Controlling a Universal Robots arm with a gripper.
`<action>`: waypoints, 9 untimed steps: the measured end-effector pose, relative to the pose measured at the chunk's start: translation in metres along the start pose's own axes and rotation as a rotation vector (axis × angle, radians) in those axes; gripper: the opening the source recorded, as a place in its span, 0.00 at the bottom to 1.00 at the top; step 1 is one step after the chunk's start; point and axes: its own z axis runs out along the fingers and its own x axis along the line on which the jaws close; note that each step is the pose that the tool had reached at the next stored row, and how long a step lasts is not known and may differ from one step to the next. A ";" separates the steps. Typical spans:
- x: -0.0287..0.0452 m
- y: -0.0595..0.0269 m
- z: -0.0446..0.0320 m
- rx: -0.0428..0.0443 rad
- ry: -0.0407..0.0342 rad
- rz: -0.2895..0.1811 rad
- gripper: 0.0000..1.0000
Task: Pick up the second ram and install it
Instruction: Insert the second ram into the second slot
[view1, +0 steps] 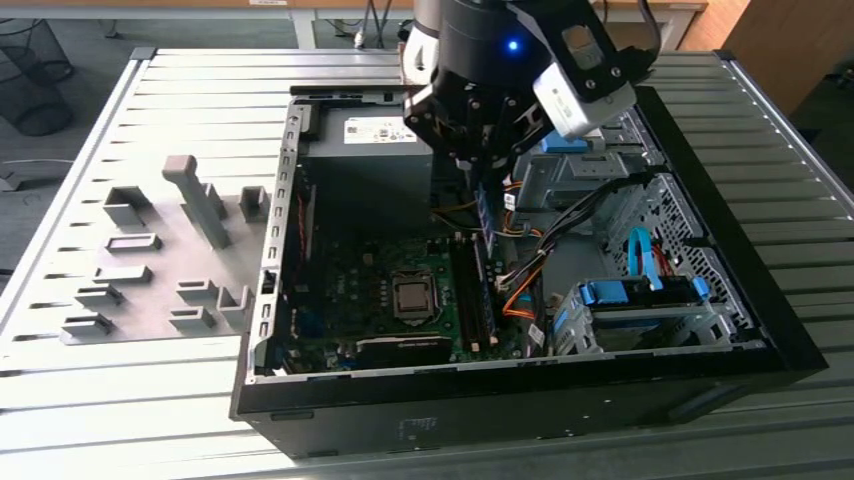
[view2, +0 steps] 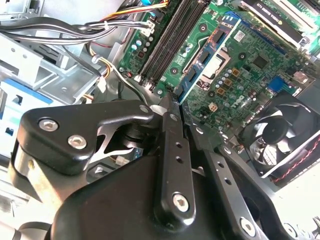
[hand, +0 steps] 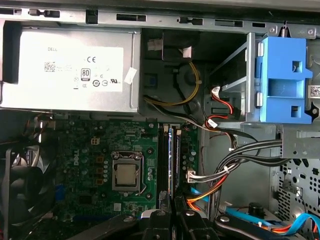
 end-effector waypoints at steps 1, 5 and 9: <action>0.0000 0.0000 0.0005 0.0001 0.0000 0.000 0.14; 0.0001 -0.0001 0.0027 0.0001 0.0000 0.000 0.14; 0.0002 -0.0001 0.0048 0.0002 0.0000 0.000 0.14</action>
